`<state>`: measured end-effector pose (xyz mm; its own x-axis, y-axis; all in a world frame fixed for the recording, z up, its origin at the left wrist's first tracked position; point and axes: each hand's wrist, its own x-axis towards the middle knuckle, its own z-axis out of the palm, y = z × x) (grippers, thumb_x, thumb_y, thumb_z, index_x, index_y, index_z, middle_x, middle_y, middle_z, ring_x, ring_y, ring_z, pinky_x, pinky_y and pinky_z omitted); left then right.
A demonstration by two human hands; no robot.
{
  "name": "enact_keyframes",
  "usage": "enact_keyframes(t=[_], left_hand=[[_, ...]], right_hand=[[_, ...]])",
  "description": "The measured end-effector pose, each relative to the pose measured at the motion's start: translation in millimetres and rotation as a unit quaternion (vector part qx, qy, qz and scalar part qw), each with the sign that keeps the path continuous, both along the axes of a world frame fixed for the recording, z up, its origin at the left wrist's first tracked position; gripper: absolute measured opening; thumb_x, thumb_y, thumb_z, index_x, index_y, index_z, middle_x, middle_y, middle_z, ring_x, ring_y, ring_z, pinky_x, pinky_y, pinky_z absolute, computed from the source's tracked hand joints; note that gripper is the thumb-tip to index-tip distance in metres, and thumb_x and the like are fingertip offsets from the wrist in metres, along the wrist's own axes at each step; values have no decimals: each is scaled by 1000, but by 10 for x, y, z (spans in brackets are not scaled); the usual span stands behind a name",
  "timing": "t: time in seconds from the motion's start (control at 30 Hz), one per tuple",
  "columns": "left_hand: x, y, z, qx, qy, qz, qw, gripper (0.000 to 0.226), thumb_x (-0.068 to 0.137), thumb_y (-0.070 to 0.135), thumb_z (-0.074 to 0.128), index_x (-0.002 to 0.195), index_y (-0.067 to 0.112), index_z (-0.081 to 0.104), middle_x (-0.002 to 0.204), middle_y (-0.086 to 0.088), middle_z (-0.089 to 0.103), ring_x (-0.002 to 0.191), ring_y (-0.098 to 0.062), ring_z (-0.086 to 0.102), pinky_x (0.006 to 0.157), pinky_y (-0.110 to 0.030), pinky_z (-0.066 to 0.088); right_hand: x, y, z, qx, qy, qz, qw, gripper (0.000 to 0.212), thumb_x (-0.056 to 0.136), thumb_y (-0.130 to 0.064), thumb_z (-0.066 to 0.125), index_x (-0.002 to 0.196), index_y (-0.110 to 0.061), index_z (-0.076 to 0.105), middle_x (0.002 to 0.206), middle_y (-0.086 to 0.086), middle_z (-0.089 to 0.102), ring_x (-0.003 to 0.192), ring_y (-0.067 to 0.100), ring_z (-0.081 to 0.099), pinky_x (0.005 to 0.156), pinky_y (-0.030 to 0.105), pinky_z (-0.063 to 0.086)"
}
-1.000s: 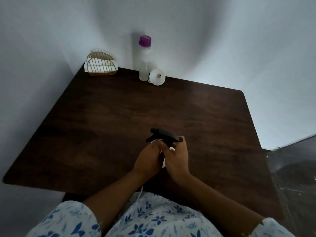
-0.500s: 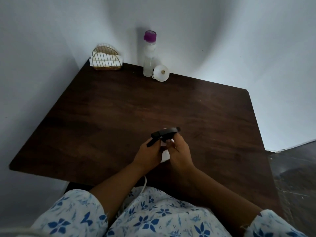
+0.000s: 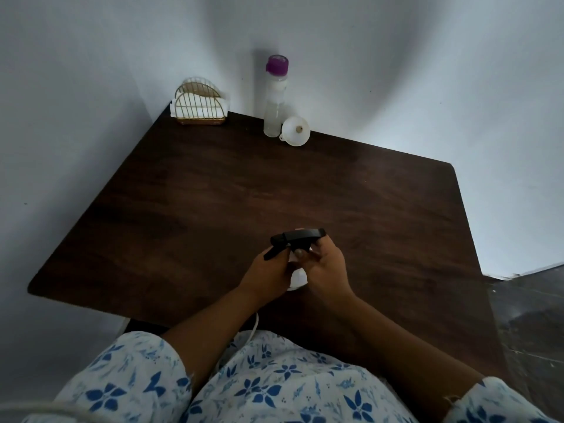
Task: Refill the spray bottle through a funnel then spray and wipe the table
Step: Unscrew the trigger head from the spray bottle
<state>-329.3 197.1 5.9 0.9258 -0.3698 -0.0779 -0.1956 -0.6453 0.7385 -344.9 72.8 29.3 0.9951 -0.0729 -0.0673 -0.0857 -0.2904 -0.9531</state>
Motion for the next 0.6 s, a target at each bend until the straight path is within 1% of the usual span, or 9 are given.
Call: enact_keyframes(t=[0.03, 0.1, 0.13, 0.2, 0.27, 0.33, 0.43, 0.5, 0.6], left_hand=[[4, -2, 3, 0, 3, 0, 1000, 33, 92, 11, 48, 124, 7, 47, 123, -13, 55, 114, -25, 52, 95, -34, 43], [22, 0, 7, 15, -4, -10, 1000, 29, 91, 6, 46, 120, 5, 50, 118, -14, 57, 110, -25, 54, 92, -31, 44], [28, -1, 12, 29, -6, -14, 999, 27, 90, 4, 45, 116, 3, 52, 115, -15, 59, 107, -26, 56, 89, -29, 43], [24, 0, 35, 38, -3, -10, 999, 25, 91, 2, 43, 113, 0, 54, 112, -16, 60, 105, -26, 56, 86, -25, 40], [13, -5, 40, 26, -4, -9, 1000, 25, 91, 2, 44, 113, -2, 56, 112, -17, 61, 104, -26, 57, 87, -25, 41], [11, 0, 34, 7, -1, -2, 1000, 26, 91, 4, 46, 115, 1, 56, 115, -16, 61, 108, -26, 57, 91, -30, 44], [15, -5, 13, 4, 4, 4, 1000, 28, 91, 5, 47, 117, 5, 57, 118, -14, 60, 111, -24, 55, 94, -31, 44], [7, -2, 17, 5, 8, 3, 1000, 29, 90, 6, 48, 118, 6, 55, 119, -13, 59, 112, -24, 55, 94, -30, 44], [3, 1, 39, -2, 14, 5, 1000, 32, 89, 5, 50, 121, 6, 51, 123, -14, 57, 114, -24, 54, 94, -28, 42]], right_hand=[[-4, -11, -11, 7, 4, 10, 1000, 32, 86, -3, 60, 114, -19, 57, 113, 1, 63, 109, 13, 59, 93, 33, 51], [-15, 4, -21, 28, 9, 23, 999, 46, 83, -5, 66, 124, -17, 52, 121, 2, 60, 115, 14, 55, 92, 18, 47], [-23, 26, -21, 31, 5, 19, 999, 52, 79, -7, 71, 126, -17, 50, 123, 2, 57, 116, 12, 54, 90, 12, 45], [-24, 79, -2, 37, -4, -19, 999, 54, 71, -12, 79, 115, -25, 50, 122, 3, 54, 112, 8, 53, 85, 7, 44], [2, 92, 28, 44, -2, -58, 997, 49, 67, -15, 82, 102, -23, 49, 114, 6, 54, 103, 7, 56, 80, 7, 46], [30, 57, 49, 26, 12, -67, 997, 45, 67, -17, 82, 99, -17, 50, 107, 5, 58, 95, 4, 58, 75, 5, 46], [27, 0, 48, 13, 7, -52, 999, 36, 69, -16, 80, 95, -16, 55, 98, 0, 64, 90, 1, 60, 72, 5, 46], [11, -10, 35, 24, -3, -43, 999, 31, 71, -12, 78, 94, -18, 58, 98, 0, 65, 90, 2, 62, 74, 10, 49], [7, -55, 7, 41, -4, -21, 999, 30, 76, -5, 73, 96, -23, 61, 100, 0, 68, 96, 7, 64, 81, 25, 53]])
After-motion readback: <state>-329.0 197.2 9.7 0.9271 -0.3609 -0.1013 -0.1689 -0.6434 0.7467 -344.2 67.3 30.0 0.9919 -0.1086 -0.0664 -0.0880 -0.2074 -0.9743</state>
